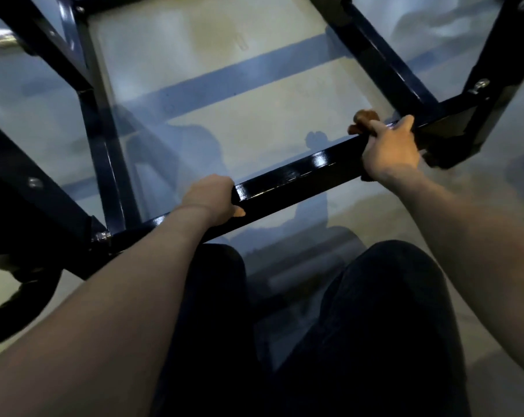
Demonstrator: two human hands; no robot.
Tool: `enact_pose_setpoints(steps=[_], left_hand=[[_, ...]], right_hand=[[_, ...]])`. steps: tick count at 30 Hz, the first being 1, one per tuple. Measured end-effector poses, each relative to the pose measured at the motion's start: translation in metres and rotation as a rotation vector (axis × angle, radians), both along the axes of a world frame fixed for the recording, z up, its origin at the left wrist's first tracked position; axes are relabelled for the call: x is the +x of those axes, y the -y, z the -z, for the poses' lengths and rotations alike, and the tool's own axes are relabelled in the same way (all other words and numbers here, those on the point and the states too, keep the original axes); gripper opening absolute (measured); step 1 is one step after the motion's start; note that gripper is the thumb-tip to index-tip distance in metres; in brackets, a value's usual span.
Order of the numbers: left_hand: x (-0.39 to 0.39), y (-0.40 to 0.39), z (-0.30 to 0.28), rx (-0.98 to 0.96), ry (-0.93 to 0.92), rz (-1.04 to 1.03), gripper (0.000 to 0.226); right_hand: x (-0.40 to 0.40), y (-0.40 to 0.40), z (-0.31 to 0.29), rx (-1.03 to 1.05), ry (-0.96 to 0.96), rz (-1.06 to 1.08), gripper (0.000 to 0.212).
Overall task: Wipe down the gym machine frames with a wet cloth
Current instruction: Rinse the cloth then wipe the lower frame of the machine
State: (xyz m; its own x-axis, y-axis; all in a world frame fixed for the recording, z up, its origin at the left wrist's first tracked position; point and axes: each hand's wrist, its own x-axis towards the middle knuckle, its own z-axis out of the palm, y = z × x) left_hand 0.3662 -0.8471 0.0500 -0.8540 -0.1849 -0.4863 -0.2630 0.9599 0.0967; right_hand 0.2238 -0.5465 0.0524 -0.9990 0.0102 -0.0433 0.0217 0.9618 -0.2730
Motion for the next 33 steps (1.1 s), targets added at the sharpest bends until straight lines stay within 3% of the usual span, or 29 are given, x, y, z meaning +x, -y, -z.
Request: enact_pose_setpoints(steps=[7,10,12,15,17,21,23,27,30,33], left_hand=[[0.015,-0.007,0.001,0.037,-0.081,-0.075,0.055],[0.047,0.000,0.003,0.057,-0.152,-0.108,0.059],[0.065,0.021,-0.003,-0.009,-0.117,-0.075,0.066],[0.082,0.062,-0.017,-0.051,-0.048,-0.114,0.073],[0.089,0.087,-0.023,0.022,-0.086,-0.224,0.072],[0.089,0.106,-0.028,0.118,-0.228,-0.397,0.043],[0.091,0.106,-0.033,0.130,-0.251,-0.421,0.039],[0.091,0.119,-0.032,0.164,-0.321,-0.527,0.034],[0.089,0.122,-0.032,0.230,-0.287,-0.546,0.039],[0.084,0.113,-0.029,0.261,-0.339,-0.549,0.040]], right_hand=[[0.103,0.106,0.011,-0.141,0.012,-0.306,0.045],[0.127,0.128,0.008,-0.075,0.021,-0.477,0.048],[0.117,0.118,0.006,-0.009,0.016,-0.481,0.048],[0.097,0.102,0.003,-0.023,0.015,-0.251,0.044],[0.108,0.122,0.001,-0.067,0.019,-0.142,0.039],[0.179,0.201,0.007,-0.105,0.063,-0.348,0.040],[0.216,0.246,0.012,-0.122,0.081,-0.493,0.039],[0.264,0.313,0.013,-0.254,0.215,-0.578,0.025],[0.265,0.320,0.014,-0.220,0.241,-0.654,0.030],[0.232,0.275,0.005,-0.125,0.202,-0.696,0.032]])
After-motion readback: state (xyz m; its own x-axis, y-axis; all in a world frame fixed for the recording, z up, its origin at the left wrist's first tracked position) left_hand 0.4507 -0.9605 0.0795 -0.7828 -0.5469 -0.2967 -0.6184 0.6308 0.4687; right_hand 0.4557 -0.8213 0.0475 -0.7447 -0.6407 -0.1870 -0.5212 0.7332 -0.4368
